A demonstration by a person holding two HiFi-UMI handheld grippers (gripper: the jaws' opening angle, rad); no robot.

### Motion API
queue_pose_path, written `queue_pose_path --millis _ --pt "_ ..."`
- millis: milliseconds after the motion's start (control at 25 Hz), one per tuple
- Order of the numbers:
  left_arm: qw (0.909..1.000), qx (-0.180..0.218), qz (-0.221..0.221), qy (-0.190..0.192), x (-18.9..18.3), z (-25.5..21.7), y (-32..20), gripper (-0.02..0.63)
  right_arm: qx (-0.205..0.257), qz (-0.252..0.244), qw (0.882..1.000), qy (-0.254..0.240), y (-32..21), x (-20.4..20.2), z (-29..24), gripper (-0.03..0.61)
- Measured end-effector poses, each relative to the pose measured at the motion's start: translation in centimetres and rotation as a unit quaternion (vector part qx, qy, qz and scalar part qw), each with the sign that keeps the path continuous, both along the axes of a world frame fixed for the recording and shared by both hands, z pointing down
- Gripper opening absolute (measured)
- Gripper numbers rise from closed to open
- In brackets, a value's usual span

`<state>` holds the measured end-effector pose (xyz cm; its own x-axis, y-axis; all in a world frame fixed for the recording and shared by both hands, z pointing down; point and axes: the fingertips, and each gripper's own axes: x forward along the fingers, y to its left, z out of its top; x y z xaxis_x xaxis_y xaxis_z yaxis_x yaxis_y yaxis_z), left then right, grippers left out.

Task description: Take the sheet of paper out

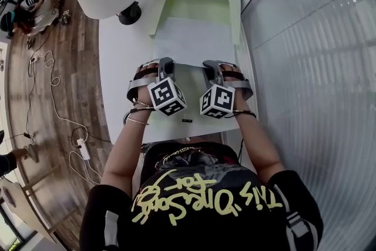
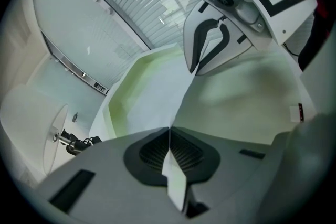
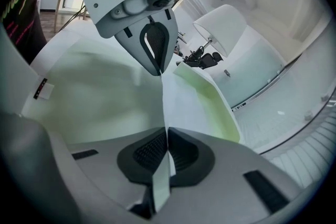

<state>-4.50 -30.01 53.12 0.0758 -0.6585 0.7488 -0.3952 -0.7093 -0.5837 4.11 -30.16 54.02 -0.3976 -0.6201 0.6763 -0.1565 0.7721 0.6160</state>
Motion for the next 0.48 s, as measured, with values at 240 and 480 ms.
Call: queue_pose_path --millis 240,480 --pt "0.9998 0.001 -0.016 0.009 0.1 0.6 1.8 0.011 -0.015 -0.002 1.0 -0.011 1.5 0.1 0.6 0.009" --pt "0.9996 0.01 -0.024 0.009 -0.4 0.0 2.9 0.011 -0.011 -0.008 1.0 -0.013 2.3 -0.4 -0.2 0.009"
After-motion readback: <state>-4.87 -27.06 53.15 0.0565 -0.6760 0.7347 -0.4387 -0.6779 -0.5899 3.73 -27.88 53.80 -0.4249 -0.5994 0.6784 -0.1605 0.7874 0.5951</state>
